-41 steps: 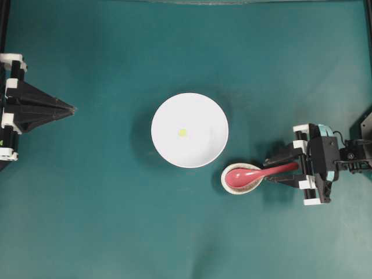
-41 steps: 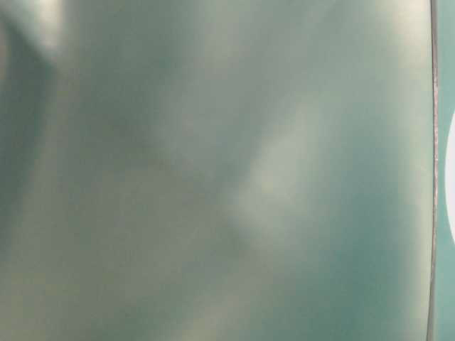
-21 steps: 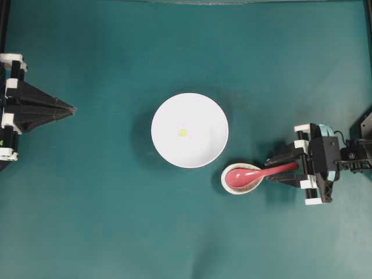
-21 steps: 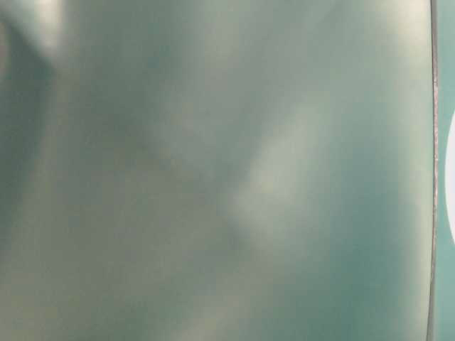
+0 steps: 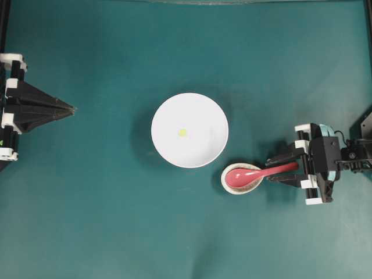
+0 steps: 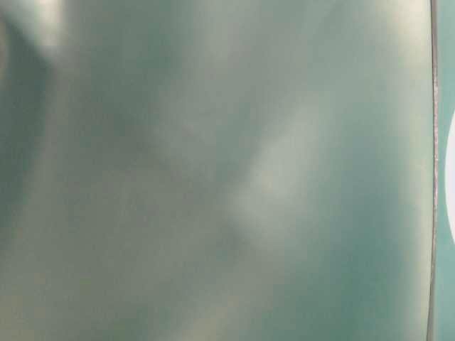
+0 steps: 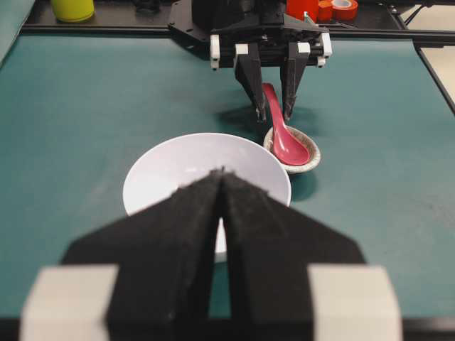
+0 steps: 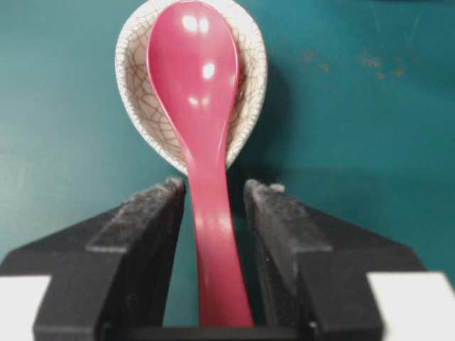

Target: Scoop the yellow hexagonal prism block from the bowl with a spoon using the right arm.

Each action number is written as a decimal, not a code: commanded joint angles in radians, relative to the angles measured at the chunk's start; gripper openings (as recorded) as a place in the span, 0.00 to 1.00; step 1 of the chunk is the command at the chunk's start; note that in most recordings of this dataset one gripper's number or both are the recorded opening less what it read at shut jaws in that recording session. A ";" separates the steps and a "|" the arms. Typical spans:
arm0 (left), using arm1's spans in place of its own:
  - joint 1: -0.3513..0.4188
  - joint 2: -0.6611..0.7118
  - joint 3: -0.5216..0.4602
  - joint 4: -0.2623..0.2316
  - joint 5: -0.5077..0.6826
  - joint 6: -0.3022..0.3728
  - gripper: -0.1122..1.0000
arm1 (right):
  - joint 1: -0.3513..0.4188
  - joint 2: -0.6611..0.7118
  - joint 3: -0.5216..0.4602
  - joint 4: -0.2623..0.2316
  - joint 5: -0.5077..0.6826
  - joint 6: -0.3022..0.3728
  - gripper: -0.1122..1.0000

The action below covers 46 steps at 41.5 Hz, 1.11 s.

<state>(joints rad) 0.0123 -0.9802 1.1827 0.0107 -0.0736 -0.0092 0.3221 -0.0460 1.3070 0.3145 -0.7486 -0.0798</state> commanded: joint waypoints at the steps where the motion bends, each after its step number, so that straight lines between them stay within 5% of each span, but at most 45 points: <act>1: 0.002 0.009 -0.020 0.003 -0.005 -0.002 0.11 | -0.002 -0.008 -0.005 -0.003 -0.009 0.000 0.49; 15: 0.002 0.009 -0.018 0.003 -0.003 -0.002 0.11 | -0.002 -0.008 -0.005 -0.003 -0.009 -0.002 0.30; 46: 0.002 0.009 -0.018 0.003 0.008 -0.002 0.11 | -0.002 -0.008 -0.006 0.038 0.015 0.014 0.29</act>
<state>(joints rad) 0.0123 -0.9802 1.1827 0.0123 -0.0614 -0.0092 0.3221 -0.0460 1.3100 0.3451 -0.7394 -0.0675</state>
